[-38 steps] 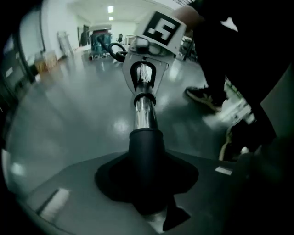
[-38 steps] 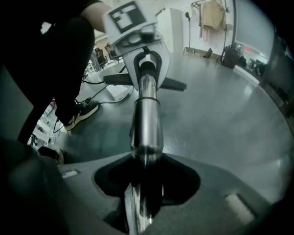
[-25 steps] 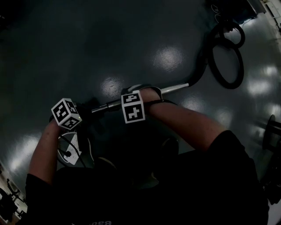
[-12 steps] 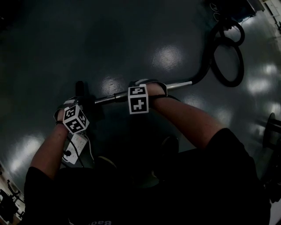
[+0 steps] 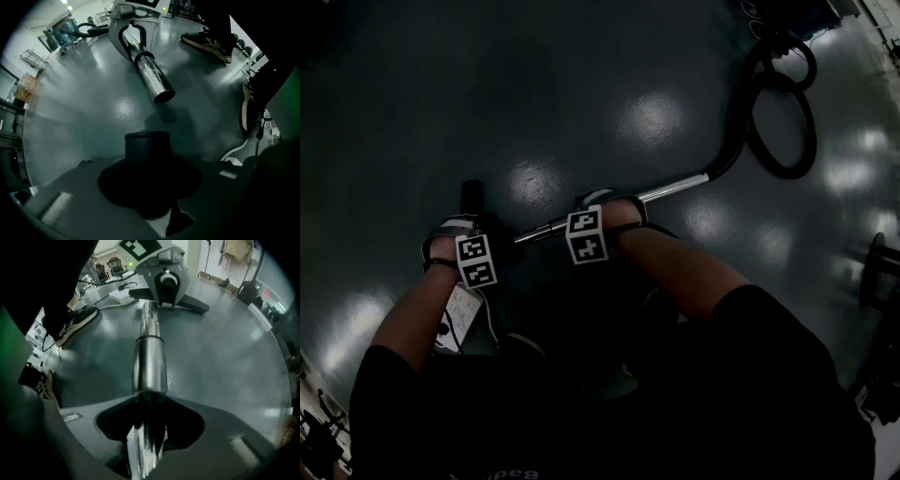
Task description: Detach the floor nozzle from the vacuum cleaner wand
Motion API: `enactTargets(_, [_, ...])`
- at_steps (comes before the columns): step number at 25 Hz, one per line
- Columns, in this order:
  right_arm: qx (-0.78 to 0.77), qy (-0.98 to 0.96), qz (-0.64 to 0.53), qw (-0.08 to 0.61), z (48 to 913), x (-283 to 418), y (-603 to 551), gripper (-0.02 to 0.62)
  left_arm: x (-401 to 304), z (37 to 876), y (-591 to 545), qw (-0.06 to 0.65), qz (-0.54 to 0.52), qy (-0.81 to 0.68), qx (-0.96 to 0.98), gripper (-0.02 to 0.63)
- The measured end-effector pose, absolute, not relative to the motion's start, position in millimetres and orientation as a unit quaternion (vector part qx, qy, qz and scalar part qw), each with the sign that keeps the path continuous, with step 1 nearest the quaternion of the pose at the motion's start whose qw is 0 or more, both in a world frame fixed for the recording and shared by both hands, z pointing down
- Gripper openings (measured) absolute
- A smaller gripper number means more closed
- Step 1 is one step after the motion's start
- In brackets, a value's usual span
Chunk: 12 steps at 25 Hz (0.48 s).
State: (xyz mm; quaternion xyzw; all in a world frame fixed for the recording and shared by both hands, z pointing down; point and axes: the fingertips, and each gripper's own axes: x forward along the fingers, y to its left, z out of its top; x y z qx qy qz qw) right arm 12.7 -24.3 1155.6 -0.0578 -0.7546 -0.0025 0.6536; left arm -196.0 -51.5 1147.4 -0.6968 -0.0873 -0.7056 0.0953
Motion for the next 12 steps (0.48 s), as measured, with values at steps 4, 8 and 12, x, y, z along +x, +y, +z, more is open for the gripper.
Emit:
enactTargets(4, [-0.054, -0.757, -0.006, 0.652, 1162, 14, -22, 0.153, -188, 1154, -48, 0.084, -0.705, -0.088, -0.698, 0.143])
enactTargets(8, [-0.054, -0.762, -0.003, 0.645, 1162, 17, -21, 0.160, -176, 1156, -44, 0.064, -0.696, -0.080, -0.711, 0.152])
enactTargets(12, [-0.059, -0.771, 0.003, 0.634, 1160, 18, -20, 0.167, -170, 1155, -41, 0.038, -0.690, -0.081, -0.718, 0.186])
